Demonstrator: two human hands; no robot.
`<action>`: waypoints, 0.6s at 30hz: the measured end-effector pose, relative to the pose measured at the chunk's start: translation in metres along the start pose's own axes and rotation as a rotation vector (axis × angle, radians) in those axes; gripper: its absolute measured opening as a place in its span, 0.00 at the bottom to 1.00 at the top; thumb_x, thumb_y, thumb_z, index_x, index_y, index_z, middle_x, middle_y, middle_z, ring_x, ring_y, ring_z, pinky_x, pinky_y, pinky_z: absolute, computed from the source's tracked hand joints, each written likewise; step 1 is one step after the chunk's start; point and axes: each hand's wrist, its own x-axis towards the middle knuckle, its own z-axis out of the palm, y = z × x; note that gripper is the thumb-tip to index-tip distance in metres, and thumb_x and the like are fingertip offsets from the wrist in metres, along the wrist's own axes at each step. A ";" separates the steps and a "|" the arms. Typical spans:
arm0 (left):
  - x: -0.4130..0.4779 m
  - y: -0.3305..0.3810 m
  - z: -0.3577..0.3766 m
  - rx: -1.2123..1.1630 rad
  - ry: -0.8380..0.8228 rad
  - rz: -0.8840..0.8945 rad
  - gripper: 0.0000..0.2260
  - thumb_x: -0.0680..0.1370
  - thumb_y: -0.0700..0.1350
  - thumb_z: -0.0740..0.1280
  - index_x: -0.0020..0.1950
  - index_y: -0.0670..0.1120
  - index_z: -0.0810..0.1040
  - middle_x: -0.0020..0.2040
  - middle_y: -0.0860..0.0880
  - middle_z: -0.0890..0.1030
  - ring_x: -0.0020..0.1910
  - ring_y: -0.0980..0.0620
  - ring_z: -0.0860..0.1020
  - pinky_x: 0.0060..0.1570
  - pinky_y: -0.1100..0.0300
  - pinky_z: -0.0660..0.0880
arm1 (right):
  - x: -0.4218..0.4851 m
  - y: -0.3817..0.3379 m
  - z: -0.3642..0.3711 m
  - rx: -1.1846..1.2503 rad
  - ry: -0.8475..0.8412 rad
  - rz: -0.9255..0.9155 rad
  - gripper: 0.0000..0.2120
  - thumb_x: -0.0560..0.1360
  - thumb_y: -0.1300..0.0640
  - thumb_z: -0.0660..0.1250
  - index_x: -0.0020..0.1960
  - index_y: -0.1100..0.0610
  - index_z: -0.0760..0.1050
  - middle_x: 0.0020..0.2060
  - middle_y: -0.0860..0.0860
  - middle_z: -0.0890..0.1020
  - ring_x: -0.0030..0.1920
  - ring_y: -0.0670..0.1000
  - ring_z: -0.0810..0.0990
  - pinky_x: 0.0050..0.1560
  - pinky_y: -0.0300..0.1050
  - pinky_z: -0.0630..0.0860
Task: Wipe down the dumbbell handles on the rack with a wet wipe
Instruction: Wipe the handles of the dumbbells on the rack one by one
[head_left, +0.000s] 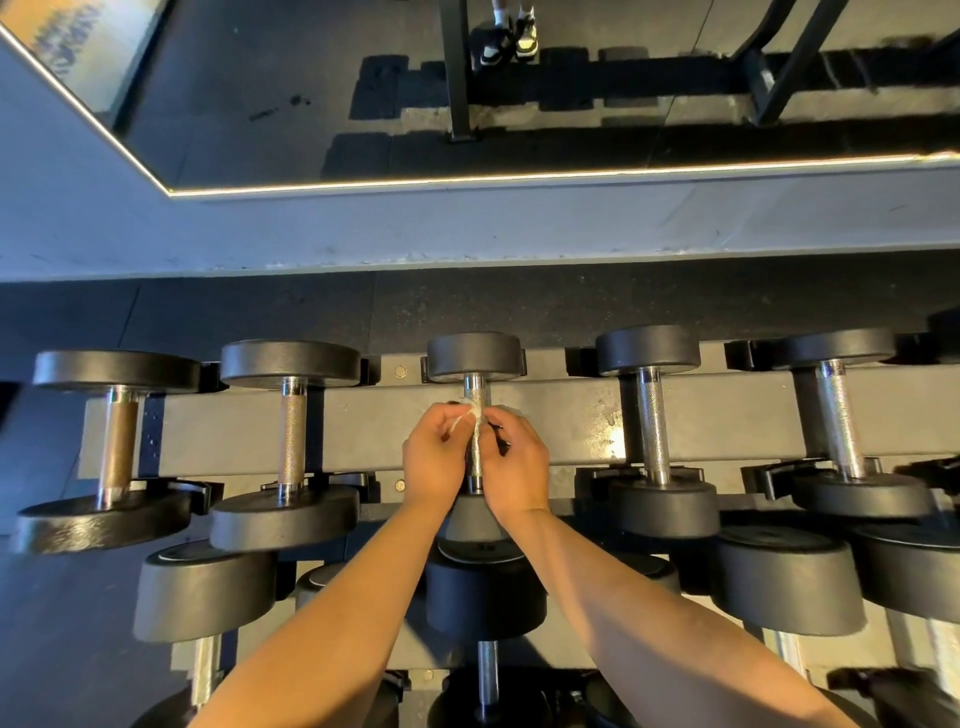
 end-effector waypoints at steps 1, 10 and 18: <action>0.000 0.000 -0.001 0.015 -0.009 0.014 0.06 0.81 0.41 0.68 0.56 0.47 0.83 0.51 0.53 0.85 0.52 0.58 0.83 0.56 0.63 0.79 | 0.000 0.000 0.000 0.001 0.001 -0.003 0.12 0.81 0.57 0.65 0.62 0.46 0.78 0.54 0.42 0.79 0.55 0.44 0.79 0.61 0.46 0.78; 0.014 0.015 0.014 0.060 0.042 0.046 0.11 0.80 0.42 0.70 0.63 0.48 0.83 0.60 0.52 0.84 0.61 0.61 0.80 0.65 0.65 0.74 | 0.000 -0.002 0.001 -0.022 0.027 0.009 0.12 0.81 0.60 0.64 0.62 0.51 0.79 0.55 0.44 0.80 0.56 0.43 0.79 0.62 0.42 0.77; -0.003 0.004 0.000 -0.025 0.008 -0.013 0.10 0.80 0.41 0.70 0.61 0.47 0.84 0.55 0.54 0.85 0.55 0.63 0.82 0.58 0.69 0.76 | -0.001 -0.003 0.002 -0.045 0.034 0.004 0.10 0.81 0.58 0.64 0.60 0.49 0.80 0.52 0.43 0.80 0.53 0.43 0.80 0.58 0.43 0.79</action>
